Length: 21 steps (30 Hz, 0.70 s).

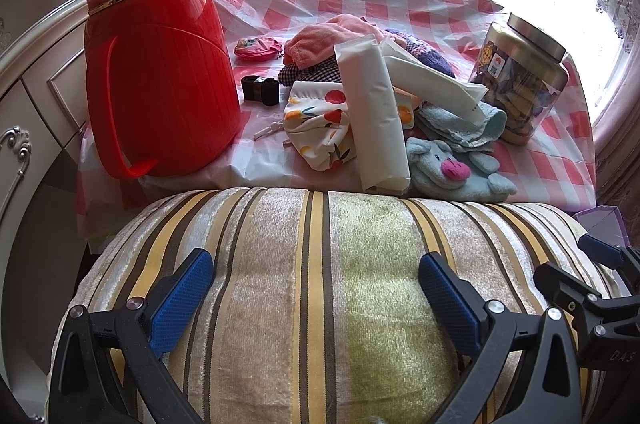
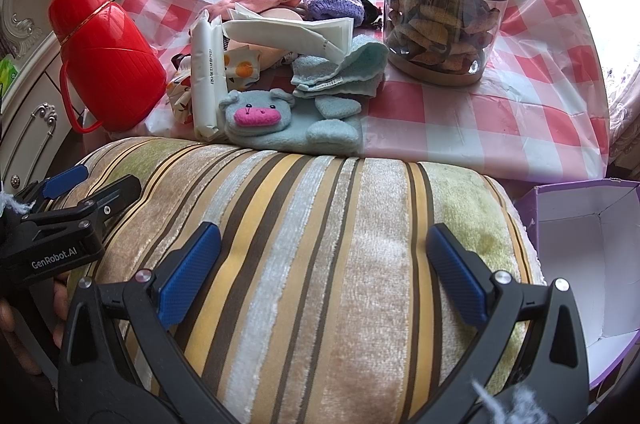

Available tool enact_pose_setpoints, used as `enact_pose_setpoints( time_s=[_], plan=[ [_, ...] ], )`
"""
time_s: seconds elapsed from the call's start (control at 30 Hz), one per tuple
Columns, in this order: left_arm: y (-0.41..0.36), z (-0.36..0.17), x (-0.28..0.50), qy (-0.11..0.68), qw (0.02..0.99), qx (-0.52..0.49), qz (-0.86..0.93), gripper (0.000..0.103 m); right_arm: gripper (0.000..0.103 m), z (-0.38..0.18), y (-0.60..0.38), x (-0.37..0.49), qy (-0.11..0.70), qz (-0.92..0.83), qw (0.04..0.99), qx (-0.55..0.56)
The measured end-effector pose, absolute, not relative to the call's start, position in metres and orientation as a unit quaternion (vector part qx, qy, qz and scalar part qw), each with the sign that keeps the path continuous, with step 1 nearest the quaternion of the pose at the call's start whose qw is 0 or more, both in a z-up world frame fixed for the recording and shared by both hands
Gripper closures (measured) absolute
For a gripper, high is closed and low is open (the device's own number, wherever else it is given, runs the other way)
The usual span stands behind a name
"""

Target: Organize soft objects

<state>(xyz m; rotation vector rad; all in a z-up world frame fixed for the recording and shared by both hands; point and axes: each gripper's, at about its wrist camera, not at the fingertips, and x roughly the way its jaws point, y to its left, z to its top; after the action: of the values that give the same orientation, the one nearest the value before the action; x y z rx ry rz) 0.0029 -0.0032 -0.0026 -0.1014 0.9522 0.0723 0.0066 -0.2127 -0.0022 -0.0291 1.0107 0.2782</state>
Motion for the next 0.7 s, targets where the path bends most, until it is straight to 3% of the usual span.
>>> enact_pose_setpoints(
  time_s=[0.47,0.7],
  plan=[
    [0.008,0.01,0.005,0.436,0.893,-0.115,0.002,0.0,0.0,-0.002,-0.213,0.01,0.489,0.138,0.861,-0.019],
    [0.007,0.009,0.044,0.448,0.879,-0.16,-0.046,0.014,0.0,0.0,-0.222,0.021,0.524,0.201,0.828,-0.009]
  ],
)
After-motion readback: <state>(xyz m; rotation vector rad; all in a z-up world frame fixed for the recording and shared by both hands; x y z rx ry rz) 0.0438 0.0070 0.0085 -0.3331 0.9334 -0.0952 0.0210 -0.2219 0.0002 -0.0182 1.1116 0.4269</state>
